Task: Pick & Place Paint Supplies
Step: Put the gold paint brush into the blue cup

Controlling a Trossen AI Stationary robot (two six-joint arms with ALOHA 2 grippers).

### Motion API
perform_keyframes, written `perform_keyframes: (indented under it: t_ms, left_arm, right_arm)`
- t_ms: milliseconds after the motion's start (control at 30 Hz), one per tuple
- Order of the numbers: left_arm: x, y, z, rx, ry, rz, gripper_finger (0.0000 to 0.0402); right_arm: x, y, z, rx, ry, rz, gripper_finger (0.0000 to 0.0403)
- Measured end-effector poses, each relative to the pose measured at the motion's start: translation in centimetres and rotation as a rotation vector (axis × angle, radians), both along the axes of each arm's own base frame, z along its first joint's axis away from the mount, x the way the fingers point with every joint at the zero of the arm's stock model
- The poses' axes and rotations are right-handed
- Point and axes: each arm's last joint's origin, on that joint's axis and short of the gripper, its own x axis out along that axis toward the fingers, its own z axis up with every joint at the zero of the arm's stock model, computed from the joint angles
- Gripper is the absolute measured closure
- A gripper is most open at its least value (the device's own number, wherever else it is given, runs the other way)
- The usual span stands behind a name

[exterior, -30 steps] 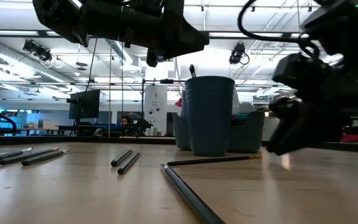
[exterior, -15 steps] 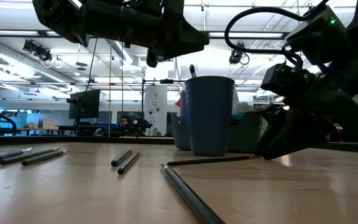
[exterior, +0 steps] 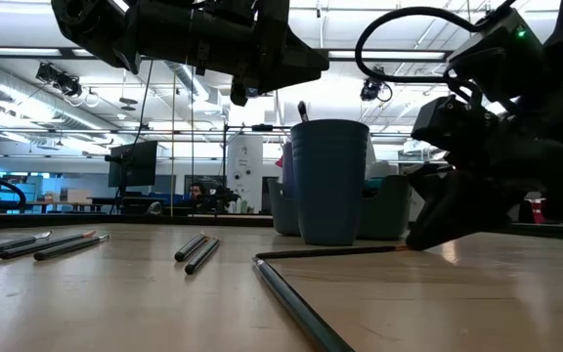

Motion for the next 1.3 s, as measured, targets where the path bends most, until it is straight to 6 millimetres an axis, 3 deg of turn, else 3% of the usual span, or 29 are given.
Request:
perform_keyframes:
  t_ms: [67,300,533,733,1133,1233,1300]
  left_arm:
    - [0.0,0.0,0.0,0.000,0.000,0.000,0.0293]
    - [0.0,0.0,0.0,0.001,0.005,0.000,0.0293]
    - [0.0,0.0,-0.2,0.001,0.017,0.001,0.0293]
    - [-0.4,0.1,1.0,0.095,0.025,0.023,0.0293]
    - [-6.1,0.4,10.2,0.269,-0.070,0.127,0.0293]
    - [-7.4,0.7,11.1,0.247,-0.033,0.116,0.0293]
    - [-8.0,0.8,11.4,0.222,-0.027,0.111,0.0293]
  right_arm:
    - [0.0,0.0,0.0,0.007,0.002,0.008,0.0395]
    - [-0.6,1.2,0.8,0.029,0.001,0.146,0.0400]
    - [-1.7,3.0,4.7,-0.063,-0.164,0.227,0.0401]
    - [-2.6,3.9,10.4,-0.239,-0.070,0.203,0.0402]
    - [-2.1,4.3,24.9,-0.691,0.037,0.276,0.0403]
    - [-1.6,3.3,27.3,-0.704,0.002,0.260,0.0403]
    - [-1.6,2.4,27.5,-0.705,0.047,0.263,0.0403]
